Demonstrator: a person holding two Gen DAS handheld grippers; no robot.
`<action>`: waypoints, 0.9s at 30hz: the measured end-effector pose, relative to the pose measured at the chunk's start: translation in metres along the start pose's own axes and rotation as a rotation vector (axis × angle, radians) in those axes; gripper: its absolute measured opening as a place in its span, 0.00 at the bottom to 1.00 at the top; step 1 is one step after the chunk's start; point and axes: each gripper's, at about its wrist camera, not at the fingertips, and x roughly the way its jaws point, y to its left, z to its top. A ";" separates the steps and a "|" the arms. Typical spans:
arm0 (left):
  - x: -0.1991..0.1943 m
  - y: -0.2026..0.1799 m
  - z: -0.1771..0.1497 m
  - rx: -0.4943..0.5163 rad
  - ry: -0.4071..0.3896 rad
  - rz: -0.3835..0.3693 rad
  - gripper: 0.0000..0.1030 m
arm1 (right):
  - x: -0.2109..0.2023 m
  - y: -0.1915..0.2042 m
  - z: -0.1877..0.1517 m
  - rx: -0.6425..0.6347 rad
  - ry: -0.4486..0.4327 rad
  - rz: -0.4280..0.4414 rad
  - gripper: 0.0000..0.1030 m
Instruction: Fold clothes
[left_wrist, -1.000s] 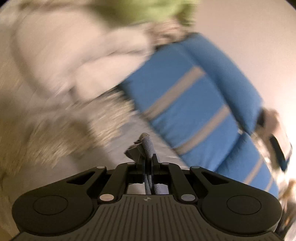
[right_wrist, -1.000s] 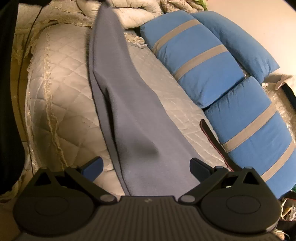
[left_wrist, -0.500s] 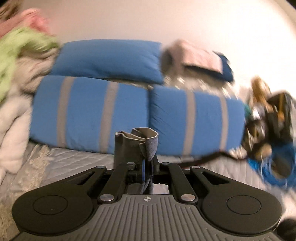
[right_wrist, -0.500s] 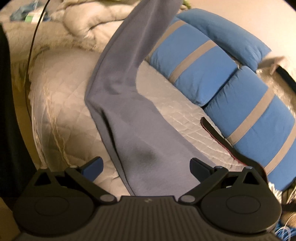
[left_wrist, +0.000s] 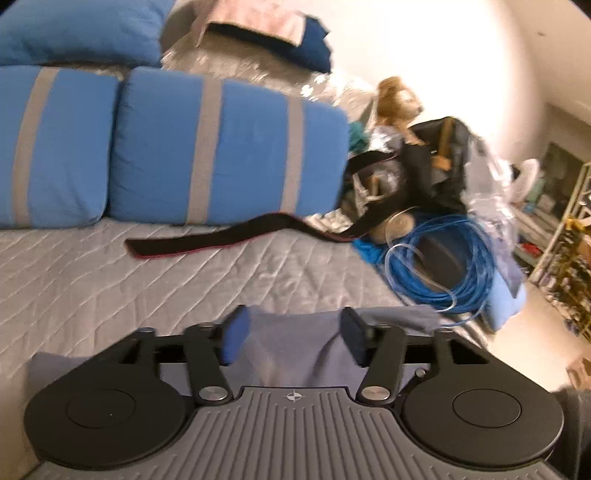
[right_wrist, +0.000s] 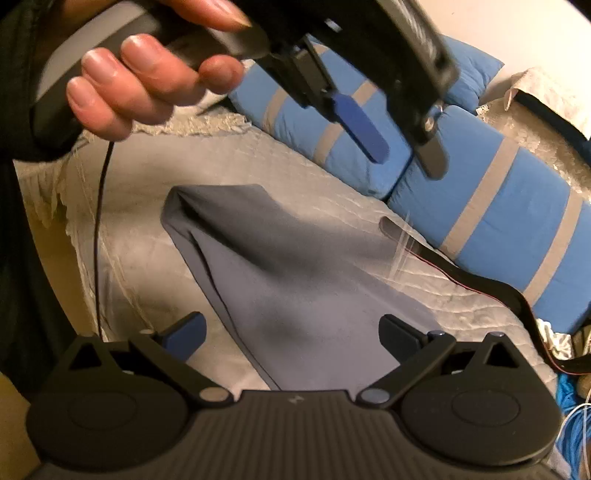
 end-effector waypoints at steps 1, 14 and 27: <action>-0.003 0.001 -0.002 0.023 -0.015 0.029 0.68 | -0.001 -0.003 -0.002 -0.017 0.005 -0.013 1.00; -0.006 0.034 -0.062 0.242 0.055 0.365 0.78 | 0.037 0.007 -0.024 -0.427 0.031 -0.215 1.00; -0.002 0.042 -0.085 0.430 0.105 0.457 0.78 | 0.108 0.038 -0.044 -0.808 0.109 -0.300 0.76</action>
